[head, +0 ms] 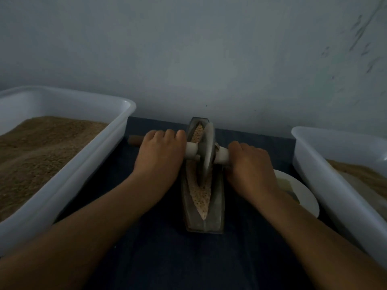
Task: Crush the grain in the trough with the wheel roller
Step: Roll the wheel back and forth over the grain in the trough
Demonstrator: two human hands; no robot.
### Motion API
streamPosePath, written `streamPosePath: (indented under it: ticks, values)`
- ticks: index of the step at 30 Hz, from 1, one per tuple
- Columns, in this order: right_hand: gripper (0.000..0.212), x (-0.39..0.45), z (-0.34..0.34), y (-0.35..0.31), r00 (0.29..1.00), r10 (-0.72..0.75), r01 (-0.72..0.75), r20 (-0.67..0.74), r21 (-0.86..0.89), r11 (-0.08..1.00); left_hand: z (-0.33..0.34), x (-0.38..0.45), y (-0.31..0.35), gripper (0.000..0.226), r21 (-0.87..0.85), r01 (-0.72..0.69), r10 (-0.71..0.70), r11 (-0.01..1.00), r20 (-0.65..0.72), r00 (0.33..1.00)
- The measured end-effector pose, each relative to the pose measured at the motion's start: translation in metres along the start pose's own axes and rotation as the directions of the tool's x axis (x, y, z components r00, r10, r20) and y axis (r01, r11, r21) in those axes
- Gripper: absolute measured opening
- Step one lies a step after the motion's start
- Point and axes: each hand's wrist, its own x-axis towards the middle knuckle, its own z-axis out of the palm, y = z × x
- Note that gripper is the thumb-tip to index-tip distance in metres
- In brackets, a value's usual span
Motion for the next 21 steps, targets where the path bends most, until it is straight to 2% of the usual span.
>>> streamPosePath:
  ticks: [3,12,18,21]
  values:
    - [0.032,0.020,0.013,0.006,1.000,0.012,-0.013,-0.011,-0.044,0.999,0.009,0.031,-0.005,0.033,-0.043,0.012,-0.010,0.999,0.055,0.998]
    - [0.023,0.074,0.026,0.014,0.999,-0.022,0.025,0.030,-0.099,0.995,0.028,0.068,-0.017,0.026,-0.106,0.106,-0.092,0.989,0.129,0.987]
    - [0.017,0.043,0.020,0.011,1.000,-0.008,0.008,0.010,-0.030,1.000,0.022,0.043,-0.008,0.025,-0.036,0.074,-0.072,0.997,0.040,0.997]
    - [0.018,0.020,0.013,0.007,1.000,0.001,-0.001,-0.023,-0.012,1.000,0.015,0.026,-0.002,0.017,-0.005,0.051,-0.051,0.999,-0.020,0.999]
